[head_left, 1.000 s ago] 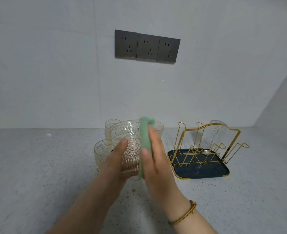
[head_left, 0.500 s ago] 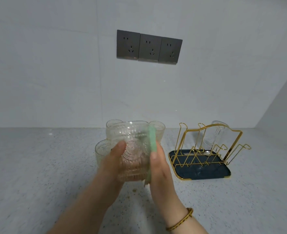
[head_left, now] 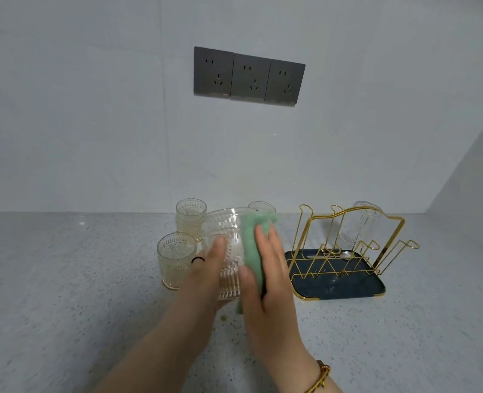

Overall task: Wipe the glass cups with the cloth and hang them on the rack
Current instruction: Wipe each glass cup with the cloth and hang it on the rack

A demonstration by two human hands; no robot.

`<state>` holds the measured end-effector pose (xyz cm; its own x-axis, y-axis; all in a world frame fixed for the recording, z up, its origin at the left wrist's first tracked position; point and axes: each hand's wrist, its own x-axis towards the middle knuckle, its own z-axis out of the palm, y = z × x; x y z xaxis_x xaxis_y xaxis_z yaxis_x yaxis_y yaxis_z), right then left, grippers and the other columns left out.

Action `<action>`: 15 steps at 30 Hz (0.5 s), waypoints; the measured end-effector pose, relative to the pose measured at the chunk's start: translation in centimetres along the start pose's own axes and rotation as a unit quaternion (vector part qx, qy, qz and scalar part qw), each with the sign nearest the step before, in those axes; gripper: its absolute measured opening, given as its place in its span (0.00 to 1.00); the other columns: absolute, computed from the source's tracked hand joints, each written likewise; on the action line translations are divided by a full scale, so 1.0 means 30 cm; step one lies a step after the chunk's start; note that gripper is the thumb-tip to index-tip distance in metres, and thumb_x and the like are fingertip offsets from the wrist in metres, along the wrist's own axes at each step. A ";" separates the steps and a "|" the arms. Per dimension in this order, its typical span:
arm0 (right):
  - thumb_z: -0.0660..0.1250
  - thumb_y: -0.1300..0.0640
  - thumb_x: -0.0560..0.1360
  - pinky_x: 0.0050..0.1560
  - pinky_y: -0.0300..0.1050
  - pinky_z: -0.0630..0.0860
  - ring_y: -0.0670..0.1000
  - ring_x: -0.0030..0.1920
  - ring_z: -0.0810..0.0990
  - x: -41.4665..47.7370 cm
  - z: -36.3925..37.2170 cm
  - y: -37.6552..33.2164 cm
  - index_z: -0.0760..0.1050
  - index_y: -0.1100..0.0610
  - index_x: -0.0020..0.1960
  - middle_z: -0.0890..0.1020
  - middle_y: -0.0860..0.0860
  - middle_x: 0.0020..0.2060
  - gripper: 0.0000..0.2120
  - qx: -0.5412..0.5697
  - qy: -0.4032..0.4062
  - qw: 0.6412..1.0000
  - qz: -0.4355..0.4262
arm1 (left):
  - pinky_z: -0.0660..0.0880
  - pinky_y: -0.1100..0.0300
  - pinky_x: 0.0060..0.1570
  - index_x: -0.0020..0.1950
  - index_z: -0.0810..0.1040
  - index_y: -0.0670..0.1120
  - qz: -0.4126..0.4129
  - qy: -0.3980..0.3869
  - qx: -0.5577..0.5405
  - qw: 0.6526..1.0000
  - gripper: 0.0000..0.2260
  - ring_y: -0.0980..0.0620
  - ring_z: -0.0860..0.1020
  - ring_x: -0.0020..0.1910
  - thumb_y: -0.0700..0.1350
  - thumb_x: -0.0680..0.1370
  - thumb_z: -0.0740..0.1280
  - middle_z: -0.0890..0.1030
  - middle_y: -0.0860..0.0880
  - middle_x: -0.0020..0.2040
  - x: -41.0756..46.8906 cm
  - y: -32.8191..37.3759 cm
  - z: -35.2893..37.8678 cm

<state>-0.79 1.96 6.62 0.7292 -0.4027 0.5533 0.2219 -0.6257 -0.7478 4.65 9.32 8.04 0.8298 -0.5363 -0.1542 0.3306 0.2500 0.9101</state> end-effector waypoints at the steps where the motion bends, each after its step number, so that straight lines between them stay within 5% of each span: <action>1: 0.53 0.38 0.72 0.69 0.27 0.47 0.33 0.71 0.47 0.000 0.006 0.000 0.53 0.35 0.68 0.50 0.32 0.71 0.25 -0.023 0.004 0.999 -0.043 | 0.77 0.51 0.47 0.56 0.78 0.49 0.000 -0.024 -0.002 1.000 0.24 0.48 0.82 0.50 0.62 0.67 0.66 0.84 0.48 0.51 -0.006 0.001 -0.001; 3: 0.50 0.40 0.76 0.72 0.37 0.48 0.44 0.73 0.52 0.006 0.013 0.002 0.56 0.40 0.67 0.53 0.40 0.72 0.20 -0.049 0.009 0.993 -0.104 | 0.78 0.53 0.45 0.57 0.78 0.48 0.016 -0.049 0.004 0.999 0.27 0.48 0.82 0.51 0.61 0.63 0.73 0.84 0.47 0.52 -0.010 0.005 -0.013; 5: 0.48 0.39 0.76 0.72 0.37 0.50 0.45 0.73 0.52 0.018 0.009 0.001 0.58 0.41 0.68 0.54 0.41 0.73 0.21 -0.034 -0.004 0.993 -0.114 | 0.80 0.54 0.42 0.53 0.81 0.48 0.038 -0.077 -0.005 0.996 0.21 0.47 0.83 0.48 0.56 0.65 0.68 0.84 0.44 0.51 -0.014 0.021 -0.024; 8: 0.52 0.37 0.72 0.71 0.38 0.59 0.37 0.70 0.59 0.053 -0.022 -0.015 0.55 0.36 0.67 0.60 0.38 0.70 0.23 0.127 -0.063 0.989 0.044 | 0.80 0.58 0.38 0.42 0.85 0.49 0.055 -0.098 -0.032 0.993 0.11 0.49 0.83 0.38 0.52 0.69 0.66 0.85 0.45 0.42 -0.012 0.027 -0.024; 11: 0.52 0.40 0.72 0.52 0.41 0.76 0.35 0.51 0.74 0.042 -0.021 -0.001 0.56 0.39 0.69 0.73 0.38 0.60 0.26 0.202 -0.088 0.968 0.118 | 0.80 0.61 0.33 0.36 0.85 0.50 0.060 -0.101 -0.046 0.992 0.09 0.51 0.83 0.34 0.52 0.69 0.68 0.84 0.46 0.37 -0.009 0.025 -0.024; 13: 0.52 0.32 0.71 0.60 0.38 0.68 0.41 0.61 0.68 0.006 0.014 -0.006 0.51 0.32 0.66 0.64 0.44 0.70 0.25 0.125 -0.051 0.990 0.046 | 0.80 0.60 0.35 0.40 0.85 0.48 0.062 -0.110 -0.063 0.990 0.12 0.50 0.83 0.37 0.51 0.69 0.65 0.85 0.45 0.40 0.001 0.025 -0.033; 15: 0.49 0.35 0.75 0.71 0.36 0.53 0.43 0.73 0.53 -0.033 0.050 0.017 0.47 0.33 0.69 0.52 0.49 0.75 0.25 0.031 -0.018 0.998 -0.053 | 0.81 0.56 0.42 0.46 0.85 0.45 0.057 -0.122 -0.057 0.989 0.17 0.47 0.83 0.43 0.53 0.68 0.63 0.84 0.41 0.47 0.009 0.027 -0.046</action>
<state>-0.43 3.05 5.13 0.7215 -0.3112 0.6185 0.3388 -0.6204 -0.7073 5.78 10.50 8.21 0.7362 -0.6744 0.0567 0.3015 0.4019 0.8646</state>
